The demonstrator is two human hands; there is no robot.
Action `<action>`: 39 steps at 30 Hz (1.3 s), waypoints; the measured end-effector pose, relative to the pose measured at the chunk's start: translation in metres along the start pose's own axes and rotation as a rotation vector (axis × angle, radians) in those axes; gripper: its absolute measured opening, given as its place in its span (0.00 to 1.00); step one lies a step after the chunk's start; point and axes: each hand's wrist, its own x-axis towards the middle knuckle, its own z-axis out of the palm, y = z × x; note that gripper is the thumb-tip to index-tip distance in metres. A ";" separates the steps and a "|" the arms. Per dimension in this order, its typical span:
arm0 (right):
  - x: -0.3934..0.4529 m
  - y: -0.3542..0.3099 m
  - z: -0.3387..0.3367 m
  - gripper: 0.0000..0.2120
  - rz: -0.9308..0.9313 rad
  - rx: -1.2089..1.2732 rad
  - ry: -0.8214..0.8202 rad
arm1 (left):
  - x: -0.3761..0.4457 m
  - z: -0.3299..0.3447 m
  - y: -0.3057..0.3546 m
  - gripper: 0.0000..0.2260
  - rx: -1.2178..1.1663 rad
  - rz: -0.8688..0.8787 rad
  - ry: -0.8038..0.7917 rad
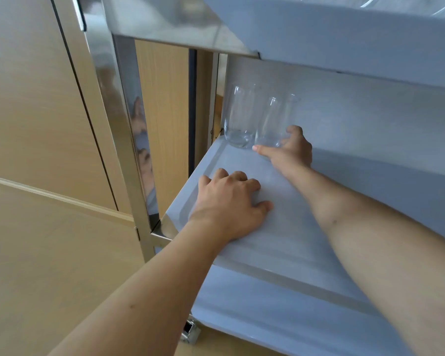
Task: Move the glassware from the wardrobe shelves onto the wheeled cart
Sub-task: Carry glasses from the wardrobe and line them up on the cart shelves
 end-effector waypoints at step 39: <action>-0.042 0.014 -0.042 0.36 -0.112 -0.259 -0.269 | -0.004 -0.003 0.003 0.22 0.083 0.001 0.000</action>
